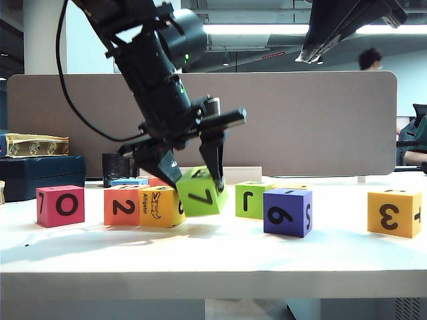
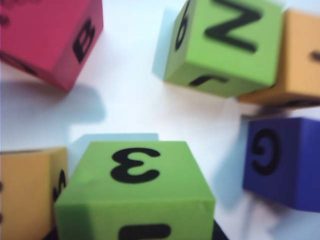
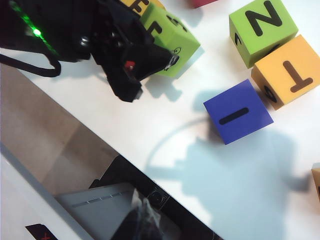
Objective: Select the appropriate blocks from the scattered letter blocks on the table and arrange them in a row to spell out "DEEP".
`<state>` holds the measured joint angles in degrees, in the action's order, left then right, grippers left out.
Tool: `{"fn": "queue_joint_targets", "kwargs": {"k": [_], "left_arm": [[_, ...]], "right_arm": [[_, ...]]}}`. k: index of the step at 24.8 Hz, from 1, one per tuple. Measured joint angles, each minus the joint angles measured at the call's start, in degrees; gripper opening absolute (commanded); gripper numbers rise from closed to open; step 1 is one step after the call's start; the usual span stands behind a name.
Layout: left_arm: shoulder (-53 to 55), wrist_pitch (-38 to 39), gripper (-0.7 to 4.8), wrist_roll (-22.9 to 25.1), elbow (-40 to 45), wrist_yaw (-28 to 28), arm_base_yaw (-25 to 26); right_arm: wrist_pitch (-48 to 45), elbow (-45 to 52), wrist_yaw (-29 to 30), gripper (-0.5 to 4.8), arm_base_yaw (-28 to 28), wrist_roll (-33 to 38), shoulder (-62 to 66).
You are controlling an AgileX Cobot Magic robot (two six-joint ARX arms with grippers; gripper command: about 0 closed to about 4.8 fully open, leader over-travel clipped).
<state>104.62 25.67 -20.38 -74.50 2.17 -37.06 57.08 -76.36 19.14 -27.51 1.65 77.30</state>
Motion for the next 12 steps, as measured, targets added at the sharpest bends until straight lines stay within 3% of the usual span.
{"fn": "queue_joint_targets", "kwargs": {"k": [12], "left_arm": [[1.6, -0.8, 2.52, 0.2, 0.1, 0.7, 0.0]], "right_arm": [[0.0, 0.0, 0.0, -0.01, 0.0, 0.0, 0.0]]}}
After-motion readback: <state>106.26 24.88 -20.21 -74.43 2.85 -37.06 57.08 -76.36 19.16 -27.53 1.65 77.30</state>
